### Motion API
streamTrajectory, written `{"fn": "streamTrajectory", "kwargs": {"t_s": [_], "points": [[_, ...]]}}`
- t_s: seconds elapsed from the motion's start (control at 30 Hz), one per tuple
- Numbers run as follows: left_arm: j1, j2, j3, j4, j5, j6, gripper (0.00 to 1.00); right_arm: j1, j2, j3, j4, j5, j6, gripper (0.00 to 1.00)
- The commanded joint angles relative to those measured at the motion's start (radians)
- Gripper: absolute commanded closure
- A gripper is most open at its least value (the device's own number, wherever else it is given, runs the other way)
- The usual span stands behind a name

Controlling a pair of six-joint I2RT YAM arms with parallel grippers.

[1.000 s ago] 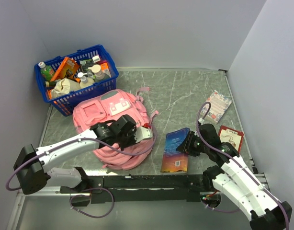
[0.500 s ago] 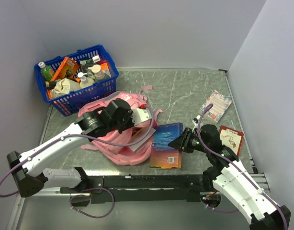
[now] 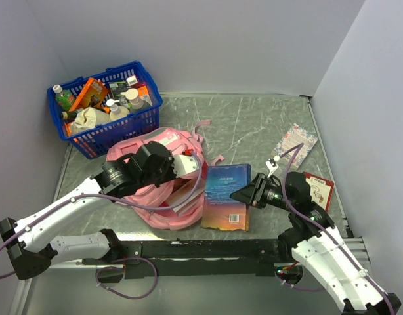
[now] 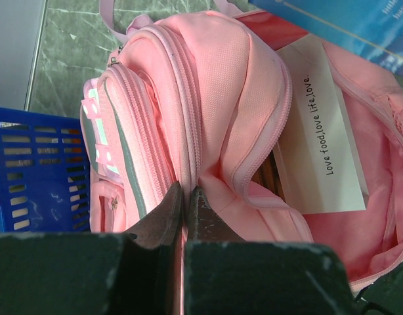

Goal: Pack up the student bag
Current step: Place the book in the student bag.

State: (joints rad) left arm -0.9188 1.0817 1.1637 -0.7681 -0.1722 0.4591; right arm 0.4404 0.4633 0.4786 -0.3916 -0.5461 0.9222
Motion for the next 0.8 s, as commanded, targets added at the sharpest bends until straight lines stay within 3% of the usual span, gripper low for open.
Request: {"fn": "streamTrajectory", "kwargs": {"t_s": [0.0,0.13,0.23,0.33,0.63,0.77], "points": [[0.001,-0.014,0.013,0.138,-0.012,0.024,0.99,0.003,-0.035,-0.001,0.241,-0.146,0.142,1.0],[0.001,-0.003,0.01,0.145,0.002,0.01,0.99,0.001,-0.019,-0.06,0.302,-0.215,0.171,1.0],[0.001,0.007,0.013,0.156,0.005,0.006,0.99,0.001,0.061,-0.156,0.566,-0.302,0.296,1.0],[0.001,0.018,0.028,0.151,0.017,0.001,0.99,0.003,0.159,-0.187,0.675,-0.33,0.323,1.0],[0.001,0.043,0.083,0.132,0.072,-0.008,0.99,0.027,0.446,0.008,0.606,-0.316,0.173,1.0],[0.001,0.046,0.105,0.118,0.118,-0.008,0.99,0.041,0.595,0.041,0.778,-0.31,0.229,1.0]]}}
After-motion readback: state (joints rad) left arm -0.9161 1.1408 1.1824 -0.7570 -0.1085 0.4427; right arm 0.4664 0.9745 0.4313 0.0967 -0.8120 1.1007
